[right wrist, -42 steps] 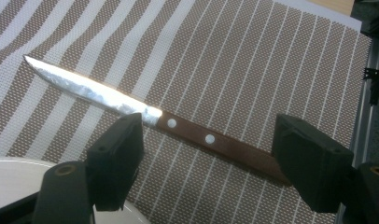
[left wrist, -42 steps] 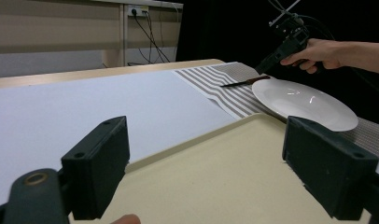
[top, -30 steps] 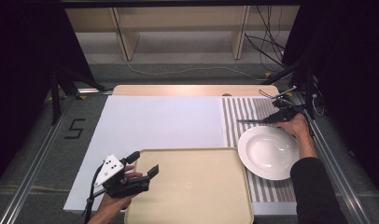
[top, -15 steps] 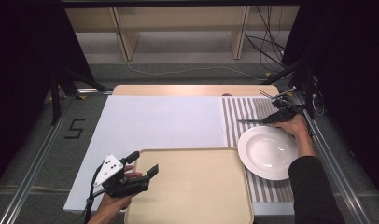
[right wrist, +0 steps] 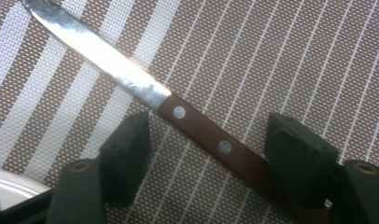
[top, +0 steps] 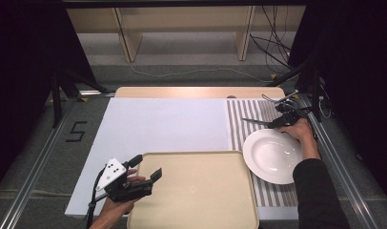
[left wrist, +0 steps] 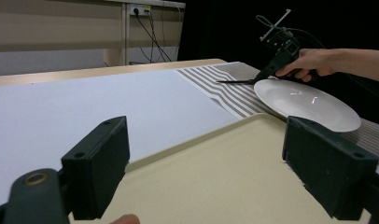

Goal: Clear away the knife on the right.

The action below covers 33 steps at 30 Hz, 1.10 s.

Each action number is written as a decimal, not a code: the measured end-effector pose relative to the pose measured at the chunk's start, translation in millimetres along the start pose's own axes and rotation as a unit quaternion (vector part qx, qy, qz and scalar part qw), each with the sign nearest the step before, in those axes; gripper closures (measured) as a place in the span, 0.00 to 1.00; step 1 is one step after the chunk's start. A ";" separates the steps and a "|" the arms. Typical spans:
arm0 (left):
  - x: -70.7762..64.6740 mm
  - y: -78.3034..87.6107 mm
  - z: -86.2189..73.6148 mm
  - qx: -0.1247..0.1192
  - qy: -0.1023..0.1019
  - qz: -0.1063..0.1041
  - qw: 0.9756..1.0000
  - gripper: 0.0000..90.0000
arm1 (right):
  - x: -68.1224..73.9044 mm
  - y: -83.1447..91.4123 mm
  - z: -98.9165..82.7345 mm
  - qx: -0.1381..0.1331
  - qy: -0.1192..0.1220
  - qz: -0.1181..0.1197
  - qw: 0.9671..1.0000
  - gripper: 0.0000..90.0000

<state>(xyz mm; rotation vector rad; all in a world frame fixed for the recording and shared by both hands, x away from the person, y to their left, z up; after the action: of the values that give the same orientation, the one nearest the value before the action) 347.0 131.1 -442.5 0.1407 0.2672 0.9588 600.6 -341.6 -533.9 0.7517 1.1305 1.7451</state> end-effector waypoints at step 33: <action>-0.8 0.9 0.7 -0.001 -0.003 -0.002 1.000 0.16 | 16.0 4.3 4.5 0.072 0.070 -0.011 0.995 0.86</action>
<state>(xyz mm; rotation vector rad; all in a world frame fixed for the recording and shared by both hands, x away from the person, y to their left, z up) 346.0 131.0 -441.4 0.1402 0.2610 0.9540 596.3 -326.1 -527.8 0.7070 1.3663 1.7333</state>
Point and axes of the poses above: each handheld gripper's, and its own axes: y roughly backward along the jaws, z roughly out of its top, x roughly to its left, the point moved 8 cm from there along -y, roughly forward along the jaws, and after that the axes turned 3 degrees about z, right-handed, at the moved point
